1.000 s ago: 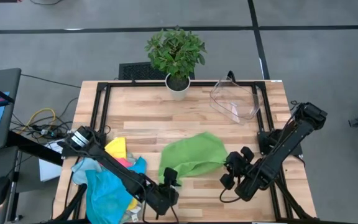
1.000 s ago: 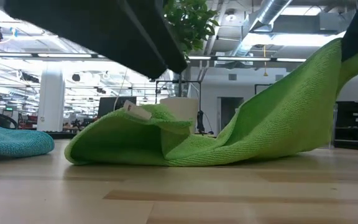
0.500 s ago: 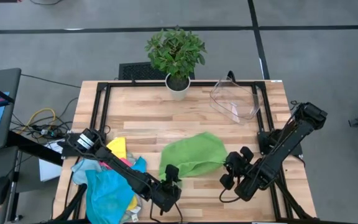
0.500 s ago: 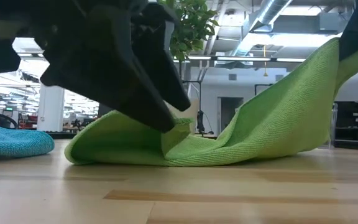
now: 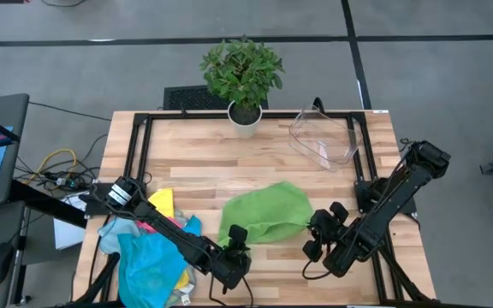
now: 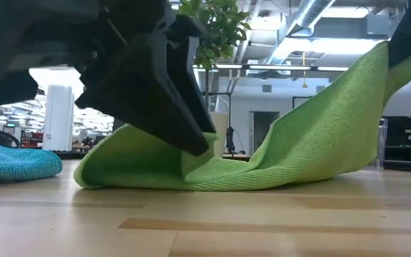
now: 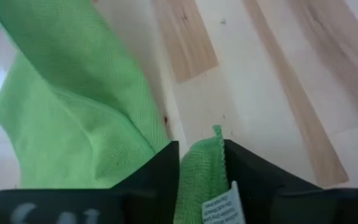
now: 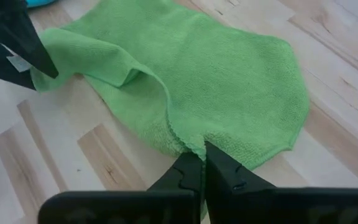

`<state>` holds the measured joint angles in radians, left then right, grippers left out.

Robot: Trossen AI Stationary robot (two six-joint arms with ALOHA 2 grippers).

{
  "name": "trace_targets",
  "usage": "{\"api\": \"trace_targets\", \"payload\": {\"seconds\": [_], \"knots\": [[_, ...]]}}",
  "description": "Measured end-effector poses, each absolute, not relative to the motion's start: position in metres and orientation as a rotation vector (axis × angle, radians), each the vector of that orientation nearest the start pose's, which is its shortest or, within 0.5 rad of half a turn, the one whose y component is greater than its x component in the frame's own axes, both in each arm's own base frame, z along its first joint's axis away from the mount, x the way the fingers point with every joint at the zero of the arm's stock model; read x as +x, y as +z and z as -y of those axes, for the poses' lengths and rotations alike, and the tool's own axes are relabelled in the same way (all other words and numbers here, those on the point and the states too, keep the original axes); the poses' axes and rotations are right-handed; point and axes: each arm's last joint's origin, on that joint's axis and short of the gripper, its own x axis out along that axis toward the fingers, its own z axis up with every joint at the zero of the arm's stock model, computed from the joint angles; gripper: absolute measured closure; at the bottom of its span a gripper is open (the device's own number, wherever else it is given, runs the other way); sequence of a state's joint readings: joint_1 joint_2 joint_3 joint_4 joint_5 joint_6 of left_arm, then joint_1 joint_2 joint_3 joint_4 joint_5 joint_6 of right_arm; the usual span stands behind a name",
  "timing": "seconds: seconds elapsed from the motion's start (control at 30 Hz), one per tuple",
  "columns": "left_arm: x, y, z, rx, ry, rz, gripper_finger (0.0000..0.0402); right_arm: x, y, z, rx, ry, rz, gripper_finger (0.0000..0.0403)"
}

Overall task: Fold microfiber towels
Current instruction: Fold the green microfiber towel

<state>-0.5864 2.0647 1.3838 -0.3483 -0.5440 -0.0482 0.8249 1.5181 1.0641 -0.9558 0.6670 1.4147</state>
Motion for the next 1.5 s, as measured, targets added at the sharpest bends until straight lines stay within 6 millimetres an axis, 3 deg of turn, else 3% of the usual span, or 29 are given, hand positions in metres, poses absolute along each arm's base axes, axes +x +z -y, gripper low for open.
{"api": "trace_targets", "payload": {"seconds": [0.23, 0.4, 0.67, 0.83, 1.07, 1.23, 1.4, 1.5], "knots": [[0.362, 0.156, 0.22, 0.496, 0.019, -0.863, 0.0344, 0.194, 0.224, -0.184, 0.332, -0.552, -0.841, 0.0386], [0.366, 0.173, 0.221, 0.491, 0.085, -0.871, 0.0395, 0.194, 0.224, -0.184, 0.331, -0.554, -0.836, 0.0377], [0.362, 0.227, 0.216, 0.513, 0.276, -0.969, 0.0401, 0.189, 0.238, -0.176, 0.35, -0.549, -0.806, 0.0393], [0.352, 0.263, 0.201, 0.584, 0.44, -1.022, 0.0401, 0.173, 0.263, -0.151, 0.33, -0.585, -0.759, 0.0387], [0.327, 0.301, 0.153, 0.64, 0.694, -1.012, 0.0401, 0.155, 0.29, -0.105, 0.302, -0.709, -0.696, 0.0391], [0.311, 0.323, 0.106, 0.655, 0.735, -0.995, 0.0401, 0.154, 0.298, -0.079, 0.24, -0.785, -0.703, 0.0385], [0.286, 0.335, 0.058, 0.549, 0.748, -0.987, 0.0401, 0.158, 0.307, -0.062, 0.177, -0.807, -0.694, 0.039], [0.276, 0.334, 0.038, 0.398, 0.568, -0.933, 0.0401, 0.158, 0.316, -0.053, 0.109, -0.812, -0.693, 0.0389]]}}
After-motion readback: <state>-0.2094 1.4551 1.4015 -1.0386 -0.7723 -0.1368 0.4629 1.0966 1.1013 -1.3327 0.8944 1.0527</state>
